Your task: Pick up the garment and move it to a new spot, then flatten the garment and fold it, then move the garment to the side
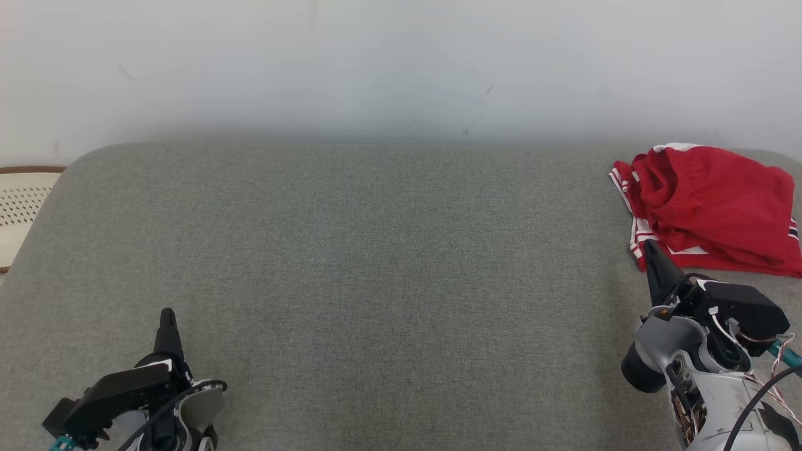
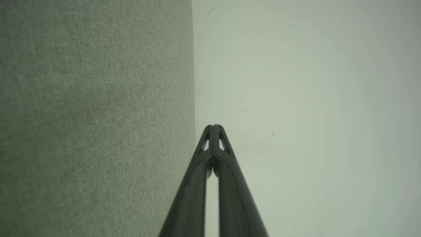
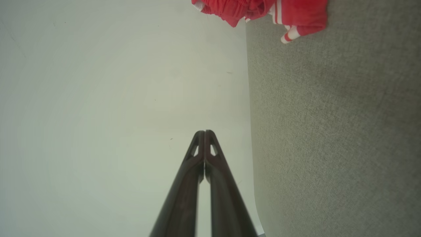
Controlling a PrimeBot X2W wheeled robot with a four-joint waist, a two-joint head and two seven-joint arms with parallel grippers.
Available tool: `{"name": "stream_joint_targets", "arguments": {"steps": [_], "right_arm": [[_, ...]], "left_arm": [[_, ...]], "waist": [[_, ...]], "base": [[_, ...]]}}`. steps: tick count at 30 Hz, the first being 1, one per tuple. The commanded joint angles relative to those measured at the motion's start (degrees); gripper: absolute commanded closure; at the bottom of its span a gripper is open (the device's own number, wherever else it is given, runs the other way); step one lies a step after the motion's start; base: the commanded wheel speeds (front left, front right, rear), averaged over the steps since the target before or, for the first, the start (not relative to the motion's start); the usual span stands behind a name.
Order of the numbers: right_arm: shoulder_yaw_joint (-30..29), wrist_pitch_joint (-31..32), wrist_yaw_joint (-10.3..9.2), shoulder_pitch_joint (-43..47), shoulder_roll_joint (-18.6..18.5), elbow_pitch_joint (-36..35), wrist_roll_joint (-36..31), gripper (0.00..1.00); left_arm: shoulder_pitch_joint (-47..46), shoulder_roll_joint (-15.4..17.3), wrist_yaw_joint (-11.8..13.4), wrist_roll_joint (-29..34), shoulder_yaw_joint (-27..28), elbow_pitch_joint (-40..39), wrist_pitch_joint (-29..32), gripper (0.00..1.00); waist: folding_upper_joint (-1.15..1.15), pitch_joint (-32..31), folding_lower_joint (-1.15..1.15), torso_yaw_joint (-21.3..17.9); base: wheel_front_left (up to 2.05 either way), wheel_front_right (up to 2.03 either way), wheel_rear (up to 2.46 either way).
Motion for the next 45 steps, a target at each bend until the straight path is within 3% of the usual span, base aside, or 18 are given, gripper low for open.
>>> {"name": "stream_joint_targets", "arguments": {"steps": [1, 45], "right_arm": [[0.02, 0.36, 0.02, -0.20, -0.16, 0.12, 0.15, 1.00], [0.01, 0.37, 0.02, -0.20, -0.16, 0.12, 0.13, 1.00]], "left_arm": [[-0.06, -0.05, -0.17, -0.16, 0.08, 0.12, 0.28, 1.00], [-0.05, -0.05, -0.17, -0.16, 0.08, 0.12, 0.27, 1.00]], "waist": [[0.00, 0.00, 0.00, 0.00], [0.00, 0.00, 0.00, 0.00]], "base": [[0.00, 0.00, 0.00], [0.00, 0.00, 0.00]]}}
